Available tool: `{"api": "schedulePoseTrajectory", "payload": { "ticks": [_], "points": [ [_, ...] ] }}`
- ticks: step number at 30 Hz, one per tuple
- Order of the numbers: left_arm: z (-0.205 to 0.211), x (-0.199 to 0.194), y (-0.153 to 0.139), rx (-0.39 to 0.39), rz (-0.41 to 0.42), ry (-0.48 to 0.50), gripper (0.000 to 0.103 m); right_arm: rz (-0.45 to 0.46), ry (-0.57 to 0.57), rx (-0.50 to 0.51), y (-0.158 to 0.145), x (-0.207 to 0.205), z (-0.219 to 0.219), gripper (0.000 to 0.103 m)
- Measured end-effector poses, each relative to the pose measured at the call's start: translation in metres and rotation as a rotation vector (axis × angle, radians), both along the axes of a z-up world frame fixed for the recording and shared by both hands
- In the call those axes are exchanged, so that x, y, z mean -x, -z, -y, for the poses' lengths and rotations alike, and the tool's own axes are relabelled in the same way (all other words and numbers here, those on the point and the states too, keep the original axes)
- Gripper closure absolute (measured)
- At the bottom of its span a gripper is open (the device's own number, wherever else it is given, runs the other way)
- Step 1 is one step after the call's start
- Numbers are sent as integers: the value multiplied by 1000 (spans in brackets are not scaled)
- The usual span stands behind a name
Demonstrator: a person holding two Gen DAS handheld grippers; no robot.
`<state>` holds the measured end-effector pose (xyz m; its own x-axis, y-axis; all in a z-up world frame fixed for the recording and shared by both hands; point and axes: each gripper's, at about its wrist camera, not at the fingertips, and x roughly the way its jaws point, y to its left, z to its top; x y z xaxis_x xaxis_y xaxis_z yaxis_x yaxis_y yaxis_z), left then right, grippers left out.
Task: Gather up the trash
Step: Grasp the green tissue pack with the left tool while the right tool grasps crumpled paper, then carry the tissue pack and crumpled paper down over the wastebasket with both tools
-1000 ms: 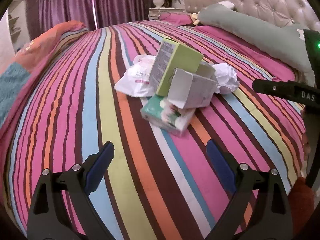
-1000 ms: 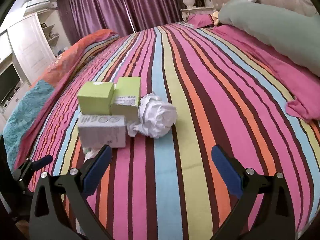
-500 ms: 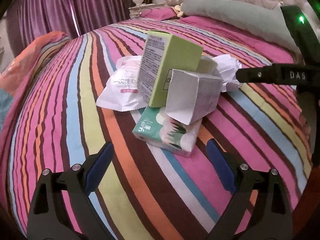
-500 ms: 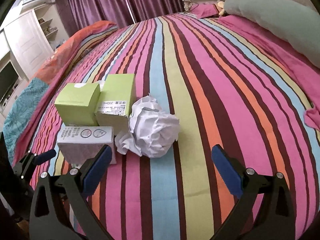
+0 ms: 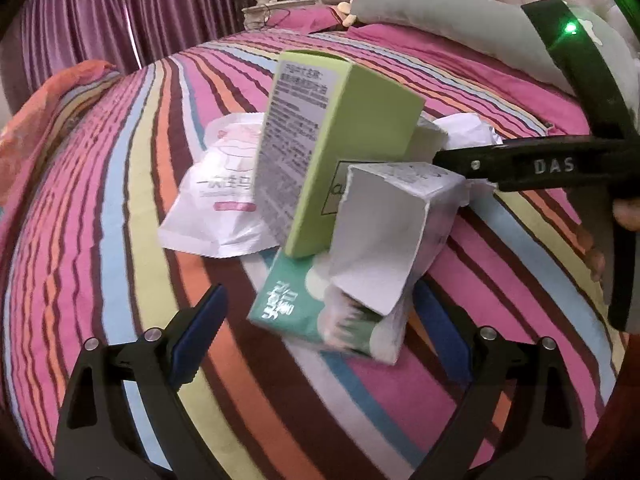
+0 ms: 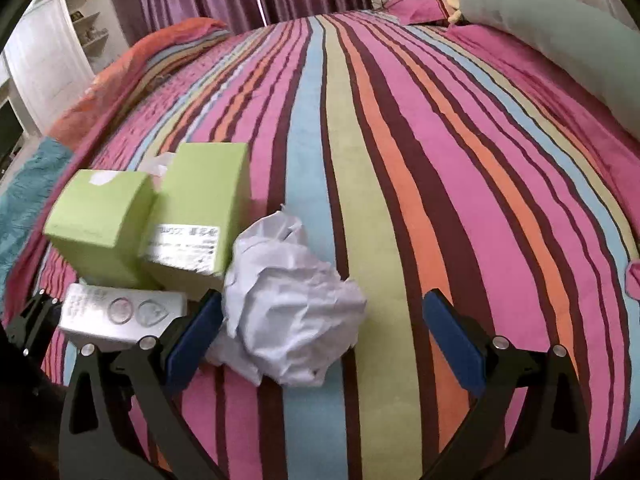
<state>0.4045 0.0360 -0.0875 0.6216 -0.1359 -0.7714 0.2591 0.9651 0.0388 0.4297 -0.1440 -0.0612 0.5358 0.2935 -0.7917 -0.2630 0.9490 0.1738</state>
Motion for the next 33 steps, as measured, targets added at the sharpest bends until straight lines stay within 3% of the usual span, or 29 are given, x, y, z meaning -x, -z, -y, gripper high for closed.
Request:
{"api": "schedulePoseTrajectory", "payload": {
  "ticks": [6,7,8,11,25,33],
  "points": [
    [6,-12,6,40,-37,-27,12,-15,-14,26,4,-7,-6,9],
    [6,-14,7,54,-47,-28,13,-20,-15,21,4,-7,-6,12],
    [6,-15,10,66,-68,-34,25,-26,-18,9,4,-8,-6,18],
    [9,-13,10,51,-66,-45,26,-29,-40,-24,1,-2,-6,42],
    [7,51,5,94,-66,-36,28,-63,-83,-98,1,49,9,49],
    [-6,101,-12,169,-41,-99,28,-91,-24,-207,-1,90,43,50]
  ]
}}
